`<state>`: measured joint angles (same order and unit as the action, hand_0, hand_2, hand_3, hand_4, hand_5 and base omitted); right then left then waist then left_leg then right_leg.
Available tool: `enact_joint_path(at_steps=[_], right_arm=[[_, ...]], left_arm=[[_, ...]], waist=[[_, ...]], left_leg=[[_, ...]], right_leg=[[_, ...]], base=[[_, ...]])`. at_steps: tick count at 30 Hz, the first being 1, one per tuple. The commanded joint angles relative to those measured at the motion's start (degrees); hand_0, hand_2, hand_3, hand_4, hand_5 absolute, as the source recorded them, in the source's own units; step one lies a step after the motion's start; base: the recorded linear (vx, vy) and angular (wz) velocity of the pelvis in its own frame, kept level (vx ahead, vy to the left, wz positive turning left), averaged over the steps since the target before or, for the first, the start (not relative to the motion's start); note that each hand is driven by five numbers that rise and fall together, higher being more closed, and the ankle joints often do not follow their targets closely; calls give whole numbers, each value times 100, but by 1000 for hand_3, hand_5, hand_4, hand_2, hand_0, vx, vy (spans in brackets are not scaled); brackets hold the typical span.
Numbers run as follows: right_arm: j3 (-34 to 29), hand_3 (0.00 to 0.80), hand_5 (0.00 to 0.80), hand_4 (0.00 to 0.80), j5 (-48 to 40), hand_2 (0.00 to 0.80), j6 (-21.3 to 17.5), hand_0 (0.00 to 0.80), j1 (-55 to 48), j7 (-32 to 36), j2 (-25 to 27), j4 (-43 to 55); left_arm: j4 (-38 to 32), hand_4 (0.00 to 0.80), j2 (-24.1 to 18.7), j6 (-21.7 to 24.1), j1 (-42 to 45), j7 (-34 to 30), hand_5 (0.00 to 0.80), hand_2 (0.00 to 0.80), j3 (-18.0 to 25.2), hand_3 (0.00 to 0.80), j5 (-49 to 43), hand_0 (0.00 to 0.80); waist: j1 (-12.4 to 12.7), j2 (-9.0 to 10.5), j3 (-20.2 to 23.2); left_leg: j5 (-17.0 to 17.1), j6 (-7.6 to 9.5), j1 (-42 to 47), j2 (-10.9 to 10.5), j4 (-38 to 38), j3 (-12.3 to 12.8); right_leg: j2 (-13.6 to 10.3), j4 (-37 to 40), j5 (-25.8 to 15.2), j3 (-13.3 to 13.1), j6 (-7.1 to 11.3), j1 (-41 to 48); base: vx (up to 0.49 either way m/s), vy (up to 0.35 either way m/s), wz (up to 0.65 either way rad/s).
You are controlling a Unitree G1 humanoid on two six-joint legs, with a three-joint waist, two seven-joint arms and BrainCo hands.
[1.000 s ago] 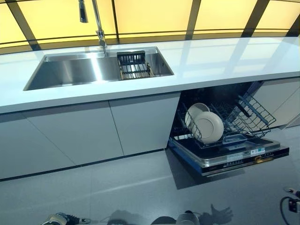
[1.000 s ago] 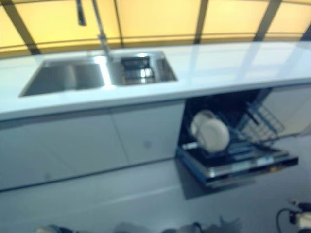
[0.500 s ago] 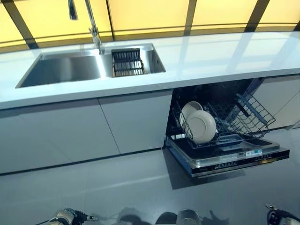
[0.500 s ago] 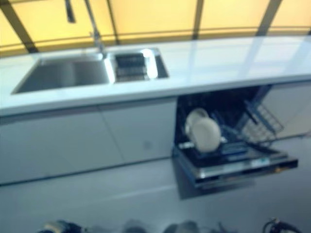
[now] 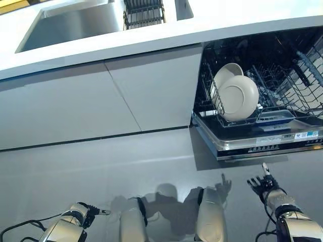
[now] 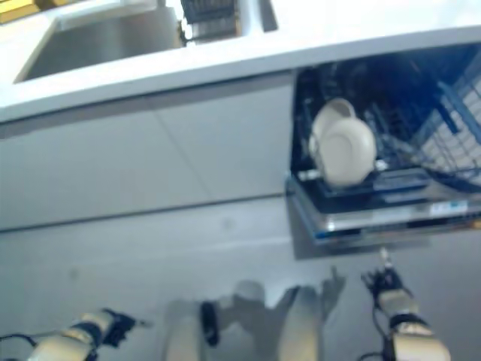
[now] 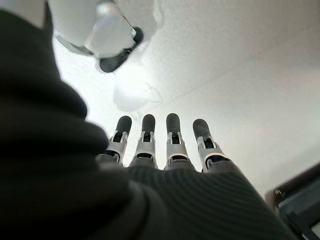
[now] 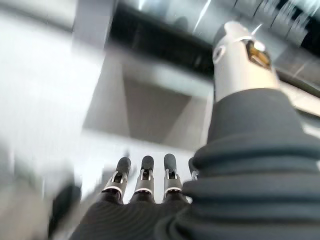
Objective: Take plates into dishwasher
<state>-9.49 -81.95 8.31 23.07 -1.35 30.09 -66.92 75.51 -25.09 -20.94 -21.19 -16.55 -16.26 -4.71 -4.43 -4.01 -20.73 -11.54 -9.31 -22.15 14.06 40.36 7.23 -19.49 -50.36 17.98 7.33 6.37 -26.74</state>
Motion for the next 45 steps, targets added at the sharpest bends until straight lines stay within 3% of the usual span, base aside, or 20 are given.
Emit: enact_joint_path(at_steps=[1,5,7,10,17,25,34,38,41,45], right_arm=[[-22,0,0,0,-571,0,-235,0,674,232,7,351],[255,0,0,0,-626,0,-248,0,1394,516,10,810],[344,0,0,0,-641,0,-270,0,1628,631,-5,894],[638,0,0,0,-592,0,-213,0,2263,928,-49,1159],[1232,0,0,0,-801,0,-393,0,3287,1672,-37,1550],[1399,0,0,0,-922,0,-567,0,3692,1917,160,1584],[1447,0,0,0,-448,0,-602,0,3823,1870,380,1391],[1435,0,0,0,66,0,-592,0,3711,1645,453,1255],[1455,0,0,0,1138,0,-491,0,3530,1341,530,1066],[1755,0,0,0,2797,0,-415,0,3001,1180,585,763]], left_arm=[[202,0,-30,-349,-98,58,0,0,-284,0,144,0],[196,0,-30,-515,-148,43,0,0,-397,0,211,0],[191,0,-28,-557,-162,22,0,0,-447,0,202,0],[156,0,-38,-626,-190,-25,0,0,-509,0,155,0],[-23,0,-105,-717,-220,-179,0,0,-724,0,74,0],[-121,0,-217,-512,-117,-210,0,0,-821,0,-25,0],[-263,0,-316,-457,-189,-277,0,0,-925,0,-27,0],[-340,0,-356,-461,-257,-281,0,0,-907,0,-6,0],[-405,0,-351,-489,-313,-265,0,0,-864,0,-21,0],[-500,0,-400,-537,-427,-296,0,0,-882,0,73,0]], waist=[[153,-8,224],[233,-43,277],[264,-44,300],[353,-39,330],[541,-11,410],[694,60,444],[745,149,408],[749,199,425],[749,246,488],[708,317,653]], left_leg=[[-395,646,56,-222,348,52],[-286,672,85,-223,354,54],[-468,623,136,-232,465,-9],[-342,645,140,-223,468,-17],[-415,591,167,-230,588,-98],[-515,556,249,-246,653,-182],[-557,521,269,-219,649,-220],[-465,504,399,-207,429,-224],[-266,471,580,-216,33,-217],[427,403,1103,-204,-1179,-74]], right_leg=[[31,-13,-99,-54,-319,238],[-34,-85,-147,9,-383,246],[-44,-197,24,-29,-326,294],[-79,-174,-95,59,-378,318],[-108,-192,-60,165,-346,453],[-104,-71,-89,268,-296,679],[-43,121,-170,294,-232,807],[-1,359,-276,313,-186,955],[49,752,-449,345,-119,1156],[173,1821,-907,410,9,1625]], base=[[36,15,11],[15,9,8],[49,-4,0],[-34,-10,-1],[-13,-12,1],[-3,-12,1],[-39,4,11],[-3,3,6],[30,4,33],[50,6,11]])
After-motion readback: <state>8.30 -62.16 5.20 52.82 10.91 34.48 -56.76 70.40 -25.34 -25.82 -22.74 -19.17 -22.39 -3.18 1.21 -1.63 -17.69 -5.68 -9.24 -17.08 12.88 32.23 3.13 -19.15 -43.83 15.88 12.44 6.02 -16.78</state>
